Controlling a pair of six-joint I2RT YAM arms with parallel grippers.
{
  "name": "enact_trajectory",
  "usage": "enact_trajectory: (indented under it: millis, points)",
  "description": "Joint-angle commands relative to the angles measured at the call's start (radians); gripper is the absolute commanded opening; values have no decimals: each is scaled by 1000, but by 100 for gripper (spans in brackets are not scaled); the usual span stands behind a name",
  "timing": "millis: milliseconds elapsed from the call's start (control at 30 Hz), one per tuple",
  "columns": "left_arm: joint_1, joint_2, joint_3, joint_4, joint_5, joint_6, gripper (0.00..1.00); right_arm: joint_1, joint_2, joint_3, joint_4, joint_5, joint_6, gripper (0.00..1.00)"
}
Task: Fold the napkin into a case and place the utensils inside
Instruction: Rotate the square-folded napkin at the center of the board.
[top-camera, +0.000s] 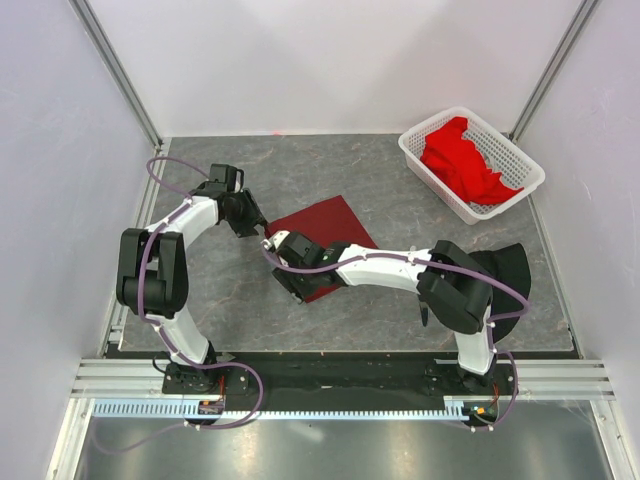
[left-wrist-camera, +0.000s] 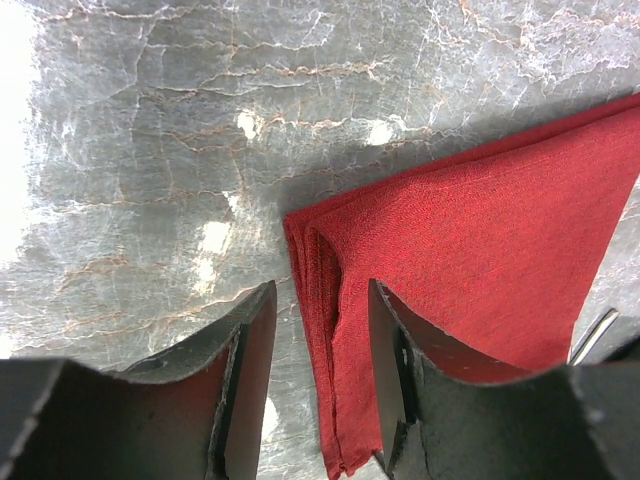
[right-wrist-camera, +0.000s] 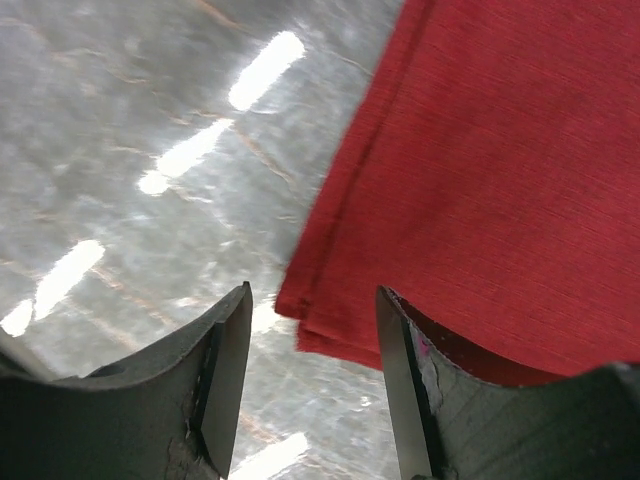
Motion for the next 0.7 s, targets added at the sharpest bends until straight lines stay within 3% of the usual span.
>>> enact_trajectory:
  millis: [0, 267, 667]
  points:
    - [11, -18, 13, -3, 10, 37, 49, 12, 15, 41, -45, 87, -27, 60]
    - [14, -20, 7, -4, 14, 34, 49, 17, 26, 44, -42, 57, -22, 53]
    - [21, -26, 7, -3, 22, 32, 49, 29, 24, 35, -25, 40, -18, 56]
